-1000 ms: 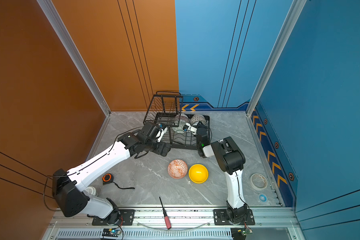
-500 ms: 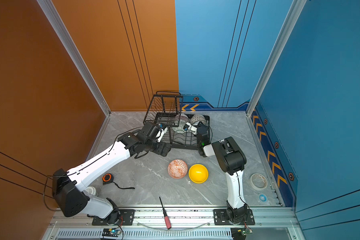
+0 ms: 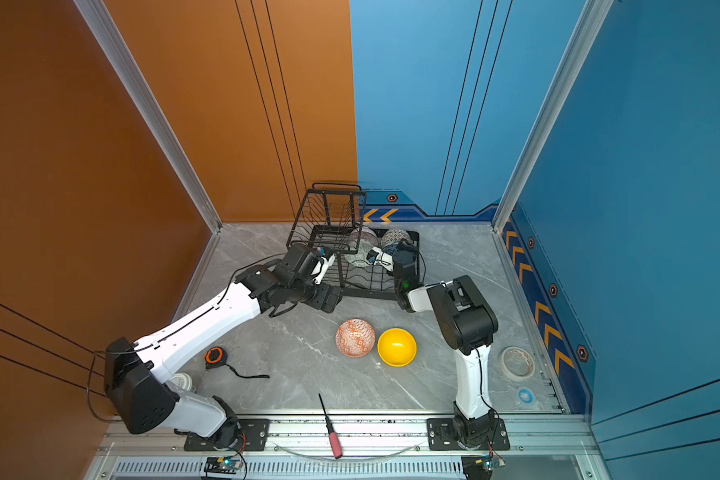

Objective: Load the bowls into the dish rack

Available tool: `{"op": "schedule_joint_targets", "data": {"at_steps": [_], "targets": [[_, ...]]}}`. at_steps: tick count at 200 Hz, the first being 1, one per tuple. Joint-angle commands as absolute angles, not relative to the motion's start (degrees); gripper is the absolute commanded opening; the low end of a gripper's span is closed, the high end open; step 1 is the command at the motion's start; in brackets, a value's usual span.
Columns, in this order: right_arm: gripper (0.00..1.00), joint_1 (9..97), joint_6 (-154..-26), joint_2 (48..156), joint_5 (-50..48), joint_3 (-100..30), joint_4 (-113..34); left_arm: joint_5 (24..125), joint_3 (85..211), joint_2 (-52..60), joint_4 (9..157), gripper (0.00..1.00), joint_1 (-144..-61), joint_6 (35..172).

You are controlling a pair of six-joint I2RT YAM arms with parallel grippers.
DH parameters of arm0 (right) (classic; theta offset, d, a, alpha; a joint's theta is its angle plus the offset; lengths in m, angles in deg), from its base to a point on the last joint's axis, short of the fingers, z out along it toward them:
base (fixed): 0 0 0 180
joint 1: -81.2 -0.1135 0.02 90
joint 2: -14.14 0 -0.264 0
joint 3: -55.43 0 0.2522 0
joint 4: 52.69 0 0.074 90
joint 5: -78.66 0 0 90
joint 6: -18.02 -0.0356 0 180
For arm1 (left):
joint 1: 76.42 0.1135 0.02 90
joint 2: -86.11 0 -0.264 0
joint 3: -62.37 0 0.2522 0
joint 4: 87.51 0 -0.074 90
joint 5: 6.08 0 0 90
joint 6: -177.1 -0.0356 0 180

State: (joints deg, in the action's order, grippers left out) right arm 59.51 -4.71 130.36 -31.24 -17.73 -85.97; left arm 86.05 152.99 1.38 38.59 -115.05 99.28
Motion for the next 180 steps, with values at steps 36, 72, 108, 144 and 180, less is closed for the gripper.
{"op": "schedule_joint_targets", "data": {"at_steps": [36, 72, 108, 144, 180], "targets": [[0.99, 59.8, -9.8, 125.5, -29.2, -17.7, -79.0, 84.7, 151.5, 2.3, 39.5, 0.98, -114.4, 99.1], [1.0, 59.8, -11.3, 124.0, -29.0, -17.4, -76.7, 84.5, 151.3, 2.3, 39.8, 0.98, -114.3, 99.1], [1.0, 59.5, -12.1, 122.6, -29.3, -16.9, -75.4, 84.4, 151.4, 2.7, 39.8, 0.98, -114.3, 99.1], [1.0, 59.1, -12.4, 121.8, -29.8, -16.5, -74.6, 84.4, 151.4, 2.9, 39.8, 0.98, -114.3, 99.1], [1.0, 58.9, -13.8, 120.6, -29.0, -16.8, -71.7, 85.0, 150.8, 3.8, 39.7, 0.98, -114.3, 99.1]]}}
